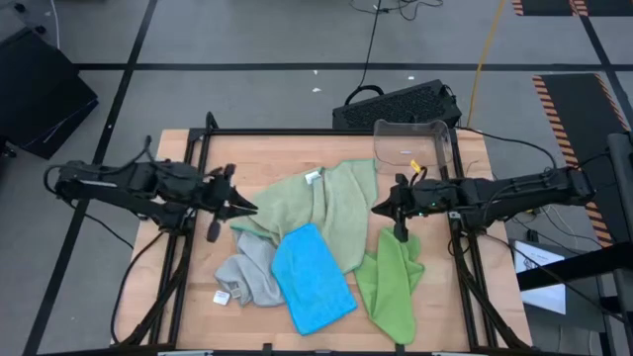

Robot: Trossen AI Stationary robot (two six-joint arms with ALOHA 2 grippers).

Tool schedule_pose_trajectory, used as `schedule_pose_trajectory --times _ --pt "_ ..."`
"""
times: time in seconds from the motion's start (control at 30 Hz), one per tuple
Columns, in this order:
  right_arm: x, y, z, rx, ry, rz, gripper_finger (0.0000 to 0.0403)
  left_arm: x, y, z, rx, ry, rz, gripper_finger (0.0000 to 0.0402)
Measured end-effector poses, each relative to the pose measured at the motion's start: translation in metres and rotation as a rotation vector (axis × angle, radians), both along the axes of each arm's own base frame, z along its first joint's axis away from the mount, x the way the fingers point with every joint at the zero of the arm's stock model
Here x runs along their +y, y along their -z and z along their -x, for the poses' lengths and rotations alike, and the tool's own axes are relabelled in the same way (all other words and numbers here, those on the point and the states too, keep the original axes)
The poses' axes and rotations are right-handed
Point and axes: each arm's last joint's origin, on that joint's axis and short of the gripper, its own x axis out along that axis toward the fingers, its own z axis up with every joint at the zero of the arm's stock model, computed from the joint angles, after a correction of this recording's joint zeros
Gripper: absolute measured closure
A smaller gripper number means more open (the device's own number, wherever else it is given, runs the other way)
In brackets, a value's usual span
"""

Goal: Fold microfiber towels
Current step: Fold the blue microfiber towel

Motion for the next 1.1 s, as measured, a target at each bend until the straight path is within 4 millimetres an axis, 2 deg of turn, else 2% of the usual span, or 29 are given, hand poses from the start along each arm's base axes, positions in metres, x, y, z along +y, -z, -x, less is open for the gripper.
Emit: schedule_pose_trajectory --times 0.3,0.5,0.77,0.9,1.1 --pt "-0.001 0.021 -0.003 0.013 0.056 0.01 0.0403 -0.002 0.017 -0.024 0.103 -0.041 -0.063 0.0355" --pt "0.009 0.029 -0.007 -0.041 0.042 -0.005 0.0403 -0.004 0.031 -0.041 0.186 -0.059 -0.084 0.0355" --pt "0.034 0.045 -0.04 -0.173 0.038 0.025 0.0399 -0.013 0.068 -0.058 0.257 -0.094 -0.087 0.0355" --pt "0.04 0.056 -0.057 -0.137 0.048 0.008 0.037 -0.018 0.093 -0.062 0.243 -0.101 -0.068 0.0355" --pt "0.048 0.067 -0.082 -0.076 0.063 -0.043 0.0303 -0.022 0.121 -0.067 0.195 -0.126 -0.066 0.0355"
